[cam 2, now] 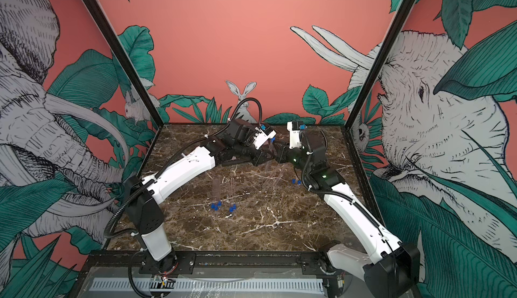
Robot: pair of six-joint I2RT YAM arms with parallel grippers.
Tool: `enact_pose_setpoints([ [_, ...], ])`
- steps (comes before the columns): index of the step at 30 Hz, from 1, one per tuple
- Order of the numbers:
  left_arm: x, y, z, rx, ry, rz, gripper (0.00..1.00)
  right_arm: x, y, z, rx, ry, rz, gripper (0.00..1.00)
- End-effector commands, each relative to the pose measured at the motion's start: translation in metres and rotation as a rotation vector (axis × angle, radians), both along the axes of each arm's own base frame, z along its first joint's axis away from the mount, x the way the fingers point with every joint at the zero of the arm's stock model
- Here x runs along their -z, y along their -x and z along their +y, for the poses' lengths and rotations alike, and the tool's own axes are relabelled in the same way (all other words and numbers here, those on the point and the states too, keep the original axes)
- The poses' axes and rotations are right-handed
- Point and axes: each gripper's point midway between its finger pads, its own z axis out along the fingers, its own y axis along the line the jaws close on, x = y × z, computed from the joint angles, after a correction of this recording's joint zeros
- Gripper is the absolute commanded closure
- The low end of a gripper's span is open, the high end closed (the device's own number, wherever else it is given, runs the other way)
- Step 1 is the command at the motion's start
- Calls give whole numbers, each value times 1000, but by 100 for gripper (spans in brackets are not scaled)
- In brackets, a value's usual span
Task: Remove stoppers from test tubes
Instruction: Adjust the test tube.
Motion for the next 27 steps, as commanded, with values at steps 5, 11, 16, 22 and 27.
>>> enact_pose_setpoints([
  [5,-23,11,2,21,48,-48,78,-10,2,-3,21,-50,-34,77],
  [11,-24,10,2,18,42,-49,78,-7,-1,8,-25,-66,0,65],
  [16,-23,11,3,16,38,-45,78,-3,-4,15,-50,-75,22,63],
  [22,-27,12,4,18,44,-53,78,3,-8,20,-64,-76,41,69],
  [27,-28,11,6,7,37,-65,77,4,-10,18,-40,-99,41,96],
])
